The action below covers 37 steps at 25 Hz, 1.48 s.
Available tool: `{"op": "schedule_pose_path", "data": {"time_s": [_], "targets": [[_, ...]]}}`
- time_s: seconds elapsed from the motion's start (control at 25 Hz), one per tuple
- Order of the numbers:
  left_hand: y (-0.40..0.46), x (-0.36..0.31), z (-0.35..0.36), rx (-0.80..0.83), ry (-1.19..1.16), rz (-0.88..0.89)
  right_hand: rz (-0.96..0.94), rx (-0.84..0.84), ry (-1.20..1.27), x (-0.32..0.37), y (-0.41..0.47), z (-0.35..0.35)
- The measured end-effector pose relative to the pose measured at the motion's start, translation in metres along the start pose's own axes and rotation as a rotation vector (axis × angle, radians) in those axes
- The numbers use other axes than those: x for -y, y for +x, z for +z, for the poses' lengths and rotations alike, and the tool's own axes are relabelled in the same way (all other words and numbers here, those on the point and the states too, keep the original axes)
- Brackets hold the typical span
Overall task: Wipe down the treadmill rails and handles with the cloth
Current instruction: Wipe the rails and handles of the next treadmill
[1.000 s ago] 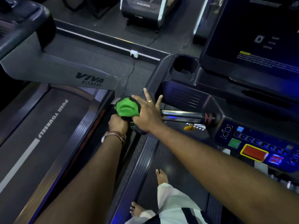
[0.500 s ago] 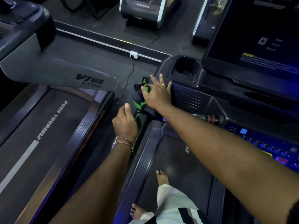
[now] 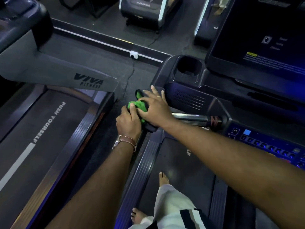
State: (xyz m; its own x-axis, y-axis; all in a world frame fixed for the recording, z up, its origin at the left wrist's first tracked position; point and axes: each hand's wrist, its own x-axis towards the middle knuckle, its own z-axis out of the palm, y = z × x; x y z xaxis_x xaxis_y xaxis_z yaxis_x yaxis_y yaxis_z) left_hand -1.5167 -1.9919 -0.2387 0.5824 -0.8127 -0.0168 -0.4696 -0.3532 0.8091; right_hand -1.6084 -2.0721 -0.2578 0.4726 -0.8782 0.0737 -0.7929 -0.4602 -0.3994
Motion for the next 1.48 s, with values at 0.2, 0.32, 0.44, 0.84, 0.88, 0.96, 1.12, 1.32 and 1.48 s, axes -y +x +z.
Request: {"op": "schedule_pose_path", "data": {"time_s": [0.2, 0.32, 0.44, 0.84, 0.88, 0.96, 1.12, 1.32, 1.48], "targets": [[0.004, 0.007, 0.003, 0.248, 0.152, 0.096, 0.283, -0.022, -0.033, -0.034, 0.090, -0.044], [0.029, -0.013, 0.008, 0.333, 0.086, -0.179, 0.077, -0.036, -0.010, -0.033, 0.058, -0.020], [0.067, -0.026, 0.025, 0.426, -0.033, -0.332, 0.013, 0.033, -0.046, -0.055, 0.074, -0.028], [0.123, -0.055, 0.077, 0.503, 0.094, -0.364, 0.084, -0.012, 0.026, -0.086, 0.124, -0.043], [0.121, -0.059, 0.080, 0.495, 0.159, -0.334, 0.179, -0.009, -0.025, -0.089, 0.152, -0.049], [0.113, -0.070, 0.088, 0.431, 0.371, -0.206, 0.373, 0.011, -0.107, -0.089, 0.188, -0.059], [0.104, -0.076, 0.096, 0.249, 0.565, 0.029, 0.178, -0.029, -0.111, -0.090, 0.145, -0.047], [0.111, -0.074, 0.098, 0.215, 0.584, 0.097, 0.599, -0.036, -0.171, -0.108, 0.215, -0.086], [0.111, -0.076, 0.097, 0.203, 0.542, 0.105, 0.253, 0.007, -0.209, -0.098, 0.163, -0.057]]}}
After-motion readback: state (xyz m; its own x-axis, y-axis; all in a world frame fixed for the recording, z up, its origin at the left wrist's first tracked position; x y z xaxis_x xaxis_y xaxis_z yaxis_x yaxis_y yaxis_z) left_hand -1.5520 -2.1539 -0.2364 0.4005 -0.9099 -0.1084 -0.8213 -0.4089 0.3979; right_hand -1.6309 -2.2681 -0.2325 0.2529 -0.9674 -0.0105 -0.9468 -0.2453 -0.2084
